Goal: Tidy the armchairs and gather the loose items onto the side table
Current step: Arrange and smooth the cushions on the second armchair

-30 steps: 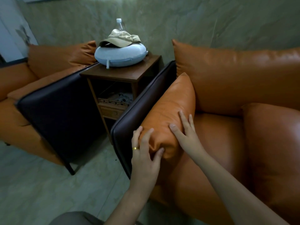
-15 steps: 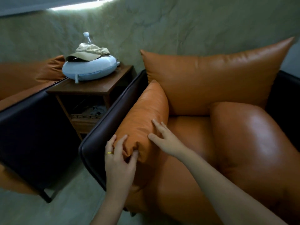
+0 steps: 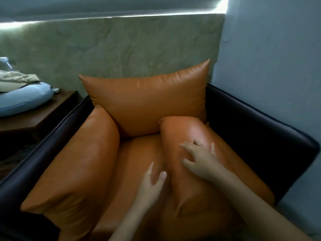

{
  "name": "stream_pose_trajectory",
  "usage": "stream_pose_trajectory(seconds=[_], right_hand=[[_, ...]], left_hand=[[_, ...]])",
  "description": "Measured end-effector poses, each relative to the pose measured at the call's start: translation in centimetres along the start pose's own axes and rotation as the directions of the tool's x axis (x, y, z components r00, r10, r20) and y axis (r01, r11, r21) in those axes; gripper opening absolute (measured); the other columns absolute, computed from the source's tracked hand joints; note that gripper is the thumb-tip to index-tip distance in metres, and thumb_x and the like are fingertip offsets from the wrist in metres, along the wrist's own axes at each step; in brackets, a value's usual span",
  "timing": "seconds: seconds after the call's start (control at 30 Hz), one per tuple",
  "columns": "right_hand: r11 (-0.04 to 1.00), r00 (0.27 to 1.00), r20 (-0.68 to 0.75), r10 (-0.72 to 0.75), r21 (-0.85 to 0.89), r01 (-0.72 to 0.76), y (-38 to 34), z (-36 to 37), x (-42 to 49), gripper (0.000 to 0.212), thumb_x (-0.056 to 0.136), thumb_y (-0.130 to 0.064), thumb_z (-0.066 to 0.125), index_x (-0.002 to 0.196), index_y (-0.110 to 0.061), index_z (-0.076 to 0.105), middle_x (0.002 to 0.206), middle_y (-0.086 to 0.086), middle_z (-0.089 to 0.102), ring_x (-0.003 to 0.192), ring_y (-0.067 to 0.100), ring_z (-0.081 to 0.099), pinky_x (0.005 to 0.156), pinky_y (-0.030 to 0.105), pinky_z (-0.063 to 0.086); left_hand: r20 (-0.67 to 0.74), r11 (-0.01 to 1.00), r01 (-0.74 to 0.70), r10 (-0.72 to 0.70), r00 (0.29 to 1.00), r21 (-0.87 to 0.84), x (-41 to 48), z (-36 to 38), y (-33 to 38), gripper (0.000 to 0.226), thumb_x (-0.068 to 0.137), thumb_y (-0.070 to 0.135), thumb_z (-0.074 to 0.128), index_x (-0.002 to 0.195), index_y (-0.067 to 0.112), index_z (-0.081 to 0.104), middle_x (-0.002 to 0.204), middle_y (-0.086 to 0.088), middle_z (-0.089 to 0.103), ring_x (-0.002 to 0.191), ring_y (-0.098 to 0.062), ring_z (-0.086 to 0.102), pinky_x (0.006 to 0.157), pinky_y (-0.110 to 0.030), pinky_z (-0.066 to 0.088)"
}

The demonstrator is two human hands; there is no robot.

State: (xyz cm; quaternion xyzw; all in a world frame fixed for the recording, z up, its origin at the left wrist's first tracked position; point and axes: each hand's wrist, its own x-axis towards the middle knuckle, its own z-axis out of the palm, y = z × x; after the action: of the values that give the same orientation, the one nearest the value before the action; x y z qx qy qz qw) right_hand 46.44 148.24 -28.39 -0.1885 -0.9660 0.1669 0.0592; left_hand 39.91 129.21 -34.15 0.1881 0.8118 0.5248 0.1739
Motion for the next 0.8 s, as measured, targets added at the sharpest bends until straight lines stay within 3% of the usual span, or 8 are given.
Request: stream_pose_trajectory(seconds=[0.07, 0.1, 0.23, 0.4, 0.57, 0.73, 0.8], right_hand=[[0.999, 0.999, 0.029, 0.046, 0.008, -0.046, 2.1, -0.1, -0.7, 0.06, 0.096, -0.062, 0.04, 0.152, -0.05, 0.025, 0.166, -0.018, 0.007, 0.155, 0.016, -0.007, 0.114, 0.068, -0.011], [0.998, 0.997, 0.042, 0.059, 0.03, -0.061, 3.0, -0.1, -1.0, 0.061, 0.095, -0.066, 0.038, 0.152, -0.052, 0.023, 0.166, -0.019, 0.001, 0.154, 0.016, -0.011, 0.114, 0.069, -0.01], [0.973, 0.991, 0.026, 0.132, 0.188, -0.135, 6.7, -0.7, -1.1, 0.06, 0.094, -0.069, 0.036, 0.15, -0.058, 0.016, 0.166, -0.022, -0.001, 0.154, 0.014, -0.009, 0.117, 0.065, -0.003], [0.828, 0.964, -0.007, 0.267, 0.513, -0.226, 12.9, -3.1, -0.8, 0.053, 0.099, -0.057, 0.045, 0.149, -0.052, 0.031, 0.166, -0.012, 0.017, 0.153, 0.02, 0.016, 0.123, 0.05, 0.016], [0.797, 0.937, -0.103, 0.334, 0.561, -0.223, 17.7, -5.0, -0.9, 0.043, 0.103, -0.042, 0.045, 0.146, -0.041, 0.046, 0.156, -0.002, 0.043, 0.141, 0.019, 0.042, 0.116, 0.037, 0.033], [0.786, 0.965, -0.115, 0.235, 0.606, -0.119, 18.7, -7.4, -3.7, 0.049, 0.093, -0.047, 0.062, 0.14, -0.047, 0.048, 0.158, -0.011, 0.036, 0.143, 0.007, 0.033, 0.116, 0.033, 0.028], [0.778, 0.976, -0.064, 0.209, 0.616, -0.126, 18.8, -8.1, -5.4, 0.064, 0.08, -0.067, 0.067, 0.139, -0.054, 0.044, 0.158, -0.022, 0.028, 0.144, 0.005, 0.028, 0.114, 0.035, 0.03]], left_hand=[[0.133, 0.948, 0.198, -0.17, 0.977, -0.247, 1.8, 3.0, 0.4, 0.095, 0.076, 0.064, 0.063, 0.156, 0.027, 0.025, 0.158, 0.0, 0.034, 0.141, -0.018, 0.038, 0.119, -0.037, 0.03], [0.17, 0.923, 0.233, -0.188, 0.967, -0.307, 2.4, 4.4, 0.7, 0.098, 0.074, 0.065, 0.062, 0.156, 0.029, 0.023, 0.159, 0.001, 0.033, 0.141, -0.018, 0.039, 0.119, -0.04, 0.031], [0.166, 0.875, 0.166, -0.099, 0.981, -0.455, 3.6, 9.1, 3.6, 0.09, 0.08, 0.061, 0.061, 0.156, 0.04, 0.016, 0.157, 0.003, 0.033, 0.134, -0.02, 0.045, 0.112, -0.042, 0.04], [0.118, 0.931, 0.001, 0.045, 0.992, -0.365, 5.3, 13.5, 7.6, 0.102, 0.062, 0.08, 0.07, 0.148, 0.057, 0.019, 0.162, 0.009, 0.019, 0.142, -0.019, 0.034, 0.115, -0.047, 0.036], [0.099, 0.978, -0.066, 0.086, 0.991, -0.197, 8.2, 18.7, 12.1, 0.088, 0.078, 0.06, 0.07, 0.152, 0.049, 0.023, 0.167, -0.001, 0.0, 0.15, -0.029, 0.016, 0.12, -0.051, 0.023], [0.106, 0.998, -0.055, 0.059, 0.993, -0.034, 9.1, 23.6, 16.7, 0.072, 0.09, 0.05, 0.06, 0.152, 0.048, 0.024, 0.167, -0.002, -0.007, 0.152, -0.037, -0.006, 0.115, -0.066, 0.009], [0.106, 0.998, -0.057, 0.059, 0.993, -0.026, 9.0, 25.1, 17.6, 0.064, 0.094, 0.047, 0.055, 0.151, 0.049, 0.026, 0.167, 0.0, -0.01, 0.152, -0.034, -0.012, 0.111, -0.071, 0.004]])
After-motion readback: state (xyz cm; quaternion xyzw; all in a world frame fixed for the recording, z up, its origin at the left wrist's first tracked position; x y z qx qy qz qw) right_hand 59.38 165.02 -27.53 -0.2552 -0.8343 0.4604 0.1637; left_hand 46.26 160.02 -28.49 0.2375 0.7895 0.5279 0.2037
